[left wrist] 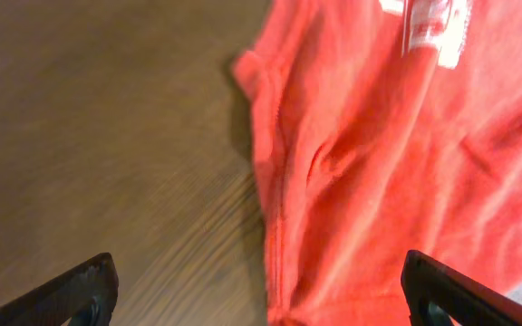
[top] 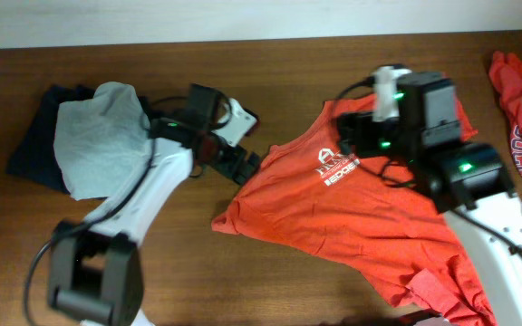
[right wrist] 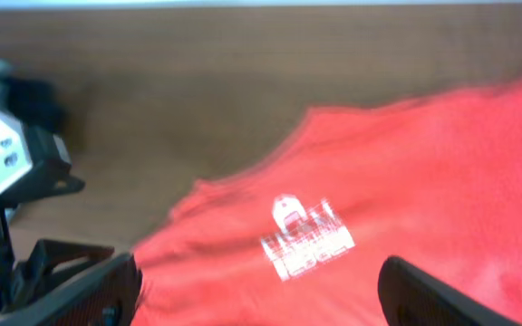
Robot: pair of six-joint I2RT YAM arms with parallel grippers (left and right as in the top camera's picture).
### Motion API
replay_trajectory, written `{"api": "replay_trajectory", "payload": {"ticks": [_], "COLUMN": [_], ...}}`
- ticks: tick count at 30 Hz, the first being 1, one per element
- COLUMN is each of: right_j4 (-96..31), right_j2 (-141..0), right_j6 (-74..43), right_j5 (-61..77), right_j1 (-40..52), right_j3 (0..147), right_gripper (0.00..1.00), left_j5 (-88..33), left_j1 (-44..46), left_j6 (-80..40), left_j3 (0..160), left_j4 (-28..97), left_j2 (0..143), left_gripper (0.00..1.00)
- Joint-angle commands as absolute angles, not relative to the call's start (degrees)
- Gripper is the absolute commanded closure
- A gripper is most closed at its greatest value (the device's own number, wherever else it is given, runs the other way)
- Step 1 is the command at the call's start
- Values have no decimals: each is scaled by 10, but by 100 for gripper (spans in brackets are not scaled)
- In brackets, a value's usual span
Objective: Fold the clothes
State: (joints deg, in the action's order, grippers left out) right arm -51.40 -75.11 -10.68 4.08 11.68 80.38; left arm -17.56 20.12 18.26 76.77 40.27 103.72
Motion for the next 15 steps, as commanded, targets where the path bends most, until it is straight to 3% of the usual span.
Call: {"api": "replay_trajectory", "payload": {"ticks": [1, 5, 7, 11, 15], "right_j4": [-547, -580, -586, -587, -587], "right_j2": [-758, -765, -765, -766, -766], "right_j6": [-130, -130, -130, -130, -129], "right_j5": [84, 84, 84, 84, 84], "right_j1": [58, 16, 7, 7, 7], "right_j3": [807, 807, 807, 806, 806], "right_gripper": [12, 12, 12, 12, 11], "left_j5": [-180, -170, -167, -167, -166], "left_j1": [224, 242, 248, 257, 259], "left_j6": [257, 263, 263, 263, 262], "left_j3": [776, 776, 776, 776, 776], "left_j4": [386, 348, 333, 315, 305], "left_j2": [1098, 1149, 1165, 1177, 1177], "left_gripper": [1, 1, 8, 39, 91]}}
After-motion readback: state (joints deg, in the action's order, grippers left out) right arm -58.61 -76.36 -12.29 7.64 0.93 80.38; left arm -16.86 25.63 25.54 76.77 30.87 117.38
